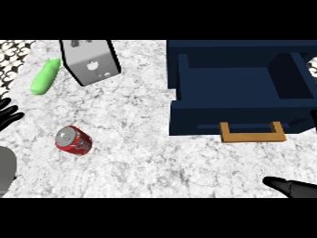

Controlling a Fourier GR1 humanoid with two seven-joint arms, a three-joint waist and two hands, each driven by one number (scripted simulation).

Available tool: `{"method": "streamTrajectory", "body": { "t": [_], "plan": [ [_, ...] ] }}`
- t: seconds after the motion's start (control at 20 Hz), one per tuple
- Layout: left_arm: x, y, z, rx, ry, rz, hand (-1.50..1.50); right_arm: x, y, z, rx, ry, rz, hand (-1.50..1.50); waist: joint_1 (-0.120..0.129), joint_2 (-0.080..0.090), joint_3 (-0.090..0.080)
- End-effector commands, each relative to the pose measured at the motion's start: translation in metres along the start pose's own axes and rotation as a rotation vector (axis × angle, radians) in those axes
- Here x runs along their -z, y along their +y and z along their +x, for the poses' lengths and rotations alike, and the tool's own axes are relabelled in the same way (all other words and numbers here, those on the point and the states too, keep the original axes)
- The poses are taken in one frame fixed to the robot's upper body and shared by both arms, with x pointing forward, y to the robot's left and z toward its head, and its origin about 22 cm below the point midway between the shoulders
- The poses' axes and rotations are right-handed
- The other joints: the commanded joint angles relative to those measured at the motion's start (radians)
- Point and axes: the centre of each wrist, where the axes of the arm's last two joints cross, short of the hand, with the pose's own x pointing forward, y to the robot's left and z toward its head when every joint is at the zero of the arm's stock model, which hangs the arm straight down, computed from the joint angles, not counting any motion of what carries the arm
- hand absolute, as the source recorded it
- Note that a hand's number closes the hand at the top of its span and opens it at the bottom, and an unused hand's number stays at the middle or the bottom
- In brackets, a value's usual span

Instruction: Pick up the can, place it into the drawer and close the drawer

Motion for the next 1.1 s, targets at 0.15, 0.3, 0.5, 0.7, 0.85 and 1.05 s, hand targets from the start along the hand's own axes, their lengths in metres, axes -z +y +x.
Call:
{"method": "streamTrajectory", "body": {
  "t": [0.15, 0.3, 0.5, 0.7, 0.85, 1.05],
  "plan": [
    [-0.032, 0.050, 0.009, -0.034, 0.014, -0.053, -1.50, -0.022, -0.036, -0.012, -0.003, 0.029, -0.023, -1.50, 0.007, -0.002, 0.001],
    [-0.037, 0.070, 0.025, -0.016, 0.004, -0.044, -1.50, -0.028, -0.040, -0.014, 0.016, 0.017, -0.025, -1.50, 0.001, 0.000, 0.001],
    [-0.032, 0.045, 0.013, -0.105, 0.047, 0.000, -1.50, -0.044, -0.039, -0.009, 0.013, 0.042, 0.002, -1.50, 0.007, -0.003, 0.002],
    [-0.027, 0.052, 0.009, -0.185, 0.077, 0.023, -1.50, -0.035, -0.060, 0.003, 0.012, 0.012, 0.007, -1.50, -0.004, 0.000, 0.002],
    [-0.037, 0.060, 0.010, -0.229, 0.101, -0.004, -1.50, -0.038, -0.059, -0.003, 0.011, 0.013, 0.007, -1.50, -0.006, 0.002, 0.002],
    [-0.038, 0.055, 0.006, -0.277, 0.131, 0.013, -1.50, -0.051, -0.068, -0.003, 0.013, 0.011, 0.017, -1.50, -0.008, 0.001, 0.001]
  ]
}}
